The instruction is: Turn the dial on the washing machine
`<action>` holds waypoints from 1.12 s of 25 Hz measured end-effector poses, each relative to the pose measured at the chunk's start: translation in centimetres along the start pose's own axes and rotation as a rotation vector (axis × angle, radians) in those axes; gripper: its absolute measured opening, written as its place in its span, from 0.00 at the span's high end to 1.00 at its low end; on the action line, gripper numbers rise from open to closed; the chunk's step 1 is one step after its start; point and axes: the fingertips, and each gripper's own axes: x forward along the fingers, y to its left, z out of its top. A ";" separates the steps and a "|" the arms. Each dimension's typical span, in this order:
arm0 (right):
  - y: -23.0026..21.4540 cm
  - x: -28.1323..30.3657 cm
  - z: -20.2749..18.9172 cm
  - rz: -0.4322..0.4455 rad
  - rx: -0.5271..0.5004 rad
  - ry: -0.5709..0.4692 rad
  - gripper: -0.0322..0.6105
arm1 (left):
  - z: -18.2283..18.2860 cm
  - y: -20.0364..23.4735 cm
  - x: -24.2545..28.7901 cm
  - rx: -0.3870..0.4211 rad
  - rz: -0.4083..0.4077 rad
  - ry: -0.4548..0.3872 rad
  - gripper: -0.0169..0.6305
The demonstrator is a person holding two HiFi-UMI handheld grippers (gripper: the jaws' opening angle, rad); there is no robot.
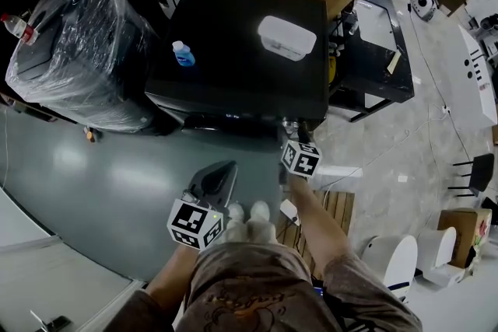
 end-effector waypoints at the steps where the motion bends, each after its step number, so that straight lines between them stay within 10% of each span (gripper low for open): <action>1: 0.0 0.0 0.0 0.007 0.020 -0.002 0.53 | 0.0 -0.1 0.0 0.001 -0.001 0.000 0.99; 28: -0.4 -0.1 0.2 0.201 0.526 -0.124 0.54 | -0.9 -0.4 0.0 -0.006 0.003 0.024 0.99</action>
